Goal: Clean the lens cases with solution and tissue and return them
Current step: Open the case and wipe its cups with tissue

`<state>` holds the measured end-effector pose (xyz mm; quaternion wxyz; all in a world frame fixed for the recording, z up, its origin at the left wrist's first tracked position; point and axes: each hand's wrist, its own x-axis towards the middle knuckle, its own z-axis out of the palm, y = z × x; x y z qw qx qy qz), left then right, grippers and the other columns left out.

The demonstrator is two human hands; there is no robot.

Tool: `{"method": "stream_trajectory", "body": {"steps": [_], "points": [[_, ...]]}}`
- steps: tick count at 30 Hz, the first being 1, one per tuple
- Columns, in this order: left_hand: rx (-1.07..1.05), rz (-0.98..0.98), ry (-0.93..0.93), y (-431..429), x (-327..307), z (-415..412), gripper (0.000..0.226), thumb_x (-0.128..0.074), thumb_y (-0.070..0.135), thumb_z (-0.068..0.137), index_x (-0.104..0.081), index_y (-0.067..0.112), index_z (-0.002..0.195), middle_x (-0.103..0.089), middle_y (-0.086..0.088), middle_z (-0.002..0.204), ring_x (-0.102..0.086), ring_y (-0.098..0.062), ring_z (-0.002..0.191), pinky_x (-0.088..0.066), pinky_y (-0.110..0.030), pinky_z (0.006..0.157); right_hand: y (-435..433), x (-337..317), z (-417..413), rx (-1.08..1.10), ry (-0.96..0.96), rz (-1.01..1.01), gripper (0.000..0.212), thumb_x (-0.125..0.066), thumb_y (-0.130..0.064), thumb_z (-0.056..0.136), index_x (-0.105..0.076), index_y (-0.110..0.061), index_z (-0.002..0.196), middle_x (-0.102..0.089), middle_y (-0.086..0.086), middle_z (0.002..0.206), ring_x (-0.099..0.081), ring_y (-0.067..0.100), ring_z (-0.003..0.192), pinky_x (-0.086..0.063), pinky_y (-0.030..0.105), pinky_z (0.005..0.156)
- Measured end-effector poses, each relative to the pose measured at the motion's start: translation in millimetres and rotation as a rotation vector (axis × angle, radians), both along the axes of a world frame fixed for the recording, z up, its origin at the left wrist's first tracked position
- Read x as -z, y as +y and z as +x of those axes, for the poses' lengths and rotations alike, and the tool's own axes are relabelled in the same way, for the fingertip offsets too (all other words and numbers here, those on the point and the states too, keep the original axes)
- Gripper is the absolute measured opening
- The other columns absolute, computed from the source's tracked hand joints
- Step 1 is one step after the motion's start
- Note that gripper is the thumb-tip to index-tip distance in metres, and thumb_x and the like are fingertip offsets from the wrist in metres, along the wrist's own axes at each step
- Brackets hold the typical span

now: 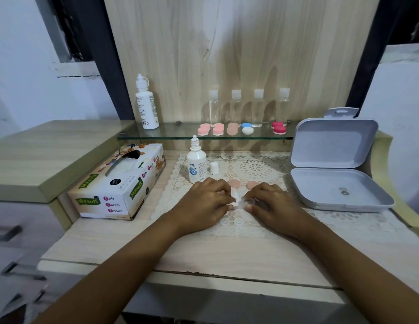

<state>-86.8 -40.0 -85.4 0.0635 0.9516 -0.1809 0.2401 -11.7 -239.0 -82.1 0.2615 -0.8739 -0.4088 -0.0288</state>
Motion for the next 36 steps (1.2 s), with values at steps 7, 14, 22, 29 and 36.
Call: {"method": "stream_trajectory", "body": {"steps": [7,14,22,29,36], "points": [[-0.004,0.277,-0.137,-1.3,-6.5,-0.2,0.029,-0.046,0.032,0.087,-0.07,0.017,0.085,-0.062,0.005,0.092,-0.058,-0.018,0.085,-0.043,-0.03,0.068,0.3,0.6,1.2,-0.002,-0.002,-0.002,0.026,-0.056,-0.039,0.089,-0.064,-0.025,0.11,-0.058,-0.008,0.113,-0.048,0.019,0.105,-0.041,0.039,0.09],[0.027,0.035,0.009,-4.9,-4.1,2.2,0.021,-0.05,0.023,0.086,-0.067,0.011,0.091,-0.06,0.0,0.098,-0.044,-0.013,0.094,-0.042,-0.034,0.076,0.8,-0.6,0.4,0.008,0.002,-0.006,0.045,-0.043,-0.051,0.078,-0.064,-0.026,0.109,-0.058,-0.009,0.112,-0.049,0.019,0.104,-0.042,0.039,0.091],[-0.028,0.035,0.013,-2.2,-4.2,0.3,0.029,-0.049,0.033,0.086,-0.073,0.019,0.094,-0.062,0.007,0.1,-0.054,-0.019,0.094,-0.035,-0.032,0.074,1.0,0.4,1.9,0.003,-0.003,-0.007,0.044,-0.042,-0.051,0.078,-0.064,-0.027,0.108,-0.057,-0.01,0.112,-0.049,0.019,0.104,-0.041,0.042,0.091],[-0.012,0.146,-0.068,-6.4,-9.4,-0.2,0.03,-0.044,0.032,0.085,-0.071,0.019,0.084,-0.062,0.009,0.092,-0.053,-0.013,0.091,-0.033,-0.028,0.073,0.9,0.6,0.7,0.01,-0.031,0.014,0.029,-0.055,-0.041,0.087,-0.064,-0.025,0.108,-0.058,-0.008,0.112,-0.05,0.021,0.105,-0.04,0.036,0.089],[-0.012,-0.171,0.094,-6.1,-1.2,2.7,0.017,-0.056,0.017,0.083,-0.064,0.012,0.098,-0.053,0.006,0.098,-0.049,-0.014,0.094,-0.035,-0.028,0.08,1.4,-0.1,0.0,0.012,-0.038,0.036,0.025,-0.059,-0.037,0.088,-0.064,-0.025,0.108,-0.057,-0.007,0.11,-0.049,0.017,0.107,-0.039,0.034,0.091]]}}
